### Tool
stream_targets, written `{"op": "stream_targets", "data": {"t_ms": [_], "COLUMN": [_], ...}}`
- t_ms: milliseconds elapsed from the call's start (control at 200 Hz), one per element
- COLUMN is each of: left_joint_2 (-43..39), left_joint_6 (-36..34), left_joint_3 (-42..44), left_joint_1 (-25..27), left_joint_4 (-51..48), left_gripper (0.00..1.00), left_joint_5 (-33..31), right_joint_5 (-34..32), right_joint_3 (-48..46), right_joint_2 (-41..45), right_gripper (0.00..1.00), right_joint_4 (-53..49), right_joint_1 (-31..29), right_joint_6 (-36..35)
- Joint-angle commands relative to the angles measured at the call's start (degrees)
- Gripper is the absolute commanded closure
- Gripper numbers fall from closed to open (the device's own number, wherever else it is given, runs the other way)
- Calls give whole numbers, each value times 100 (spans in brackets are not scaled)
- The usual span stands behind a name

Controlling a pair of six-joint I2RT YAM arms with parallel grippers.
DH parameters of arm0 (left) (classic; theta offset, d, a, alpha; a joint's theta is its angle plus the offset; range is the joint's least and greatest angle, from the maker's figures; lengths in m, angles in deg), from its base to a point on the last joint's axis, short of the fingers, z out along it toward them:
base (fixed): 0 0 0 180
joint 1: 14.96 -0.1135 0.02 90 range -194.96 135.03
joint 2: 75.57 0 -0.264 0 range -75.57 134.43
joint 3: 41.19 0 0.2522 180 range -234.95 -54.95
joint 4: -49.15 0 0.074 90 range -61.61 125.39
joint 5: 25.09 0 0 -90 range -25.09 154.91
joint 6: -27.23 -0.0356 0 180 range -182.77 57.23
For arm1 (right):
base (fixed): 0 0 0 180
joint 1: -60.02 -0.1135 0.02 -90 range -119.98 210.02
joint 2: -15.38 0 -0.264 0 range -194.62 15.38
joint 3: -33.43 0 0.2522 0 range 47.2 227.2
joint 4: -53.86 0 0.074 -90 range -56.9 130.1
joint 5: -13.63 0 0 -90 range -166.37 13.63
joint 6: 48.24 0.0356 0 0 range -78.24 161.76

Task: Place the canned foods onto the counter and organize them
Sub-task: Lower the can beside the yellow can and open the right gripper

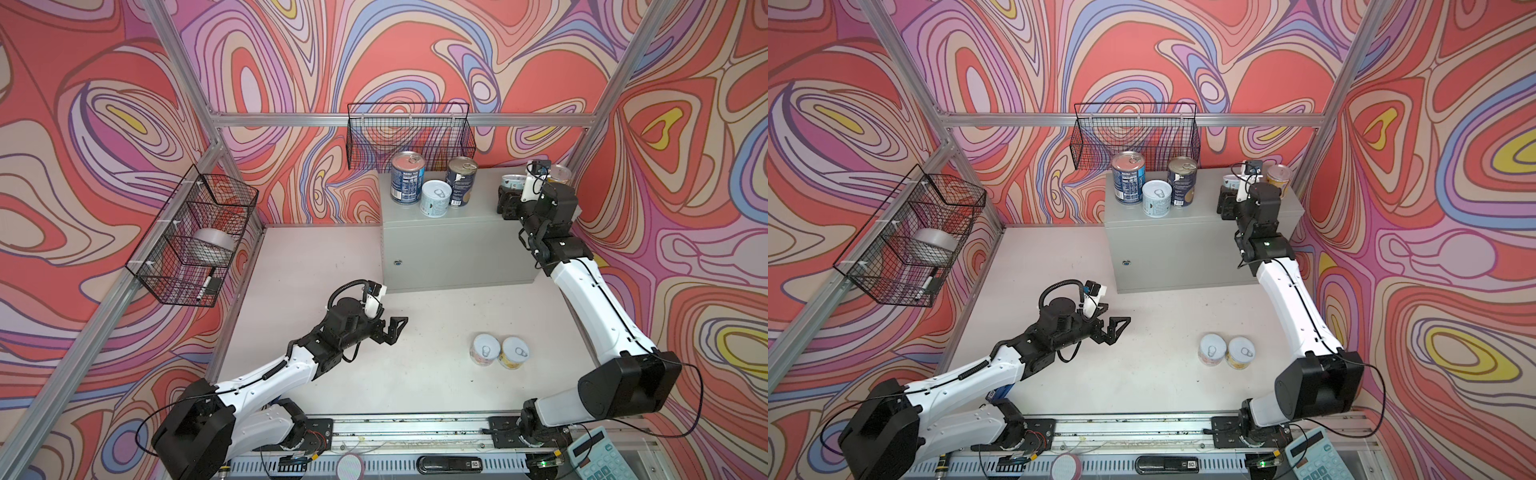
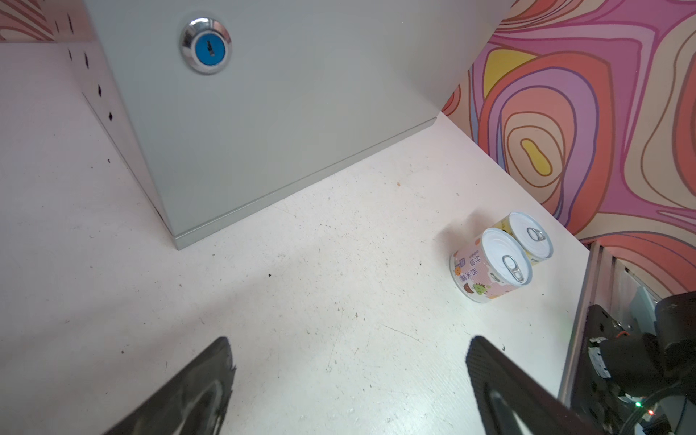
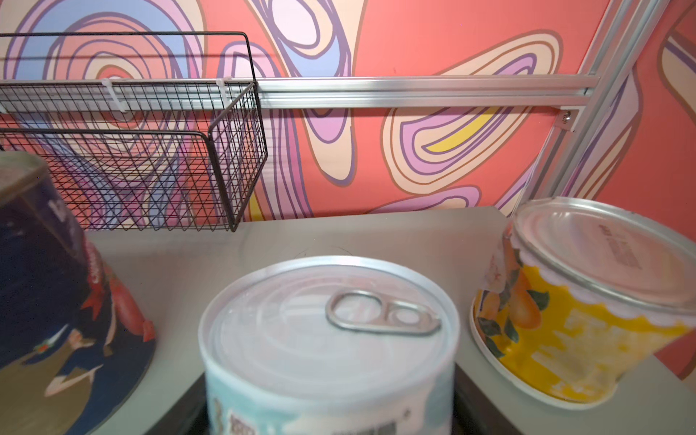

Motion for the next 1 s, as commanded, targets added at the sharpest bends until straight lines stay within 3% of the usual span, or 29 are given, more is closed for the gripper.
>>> {"op": "stream_targets", "data": {"t_ms": [0, 396, 576, 801, 997], "left_joint_2": [-140, -75, -52, 1, -6], "left_joint_6": [-164, -200, -200, -121, -130], "left_joint_3": [209, 198, 132, 115, 115], "left_joint_1": [-24, -24, -24, -24, -24], "left_joint_4": [239, 188, 1, 3, 1], "left_gripper": [0, 0, 0, 0, 0], "left_joint_5": [-188, -283, -456, -431, -397], "right_joint_5": [-154, -1021, -872, -362, 90], "right_joint_3": [152, 101, -80, 108, 172], "right_joint_2": [-196, -506, -464, -526, -338], "right_gripper": [34, 33, 27, 6, 4], "right_joint_4": [600, 751, 854, 562, 426], "right_joint_1": [27, 118, 113, 111, 113], "right_joint_6": [-54, 236, 254, 229, 24]}}
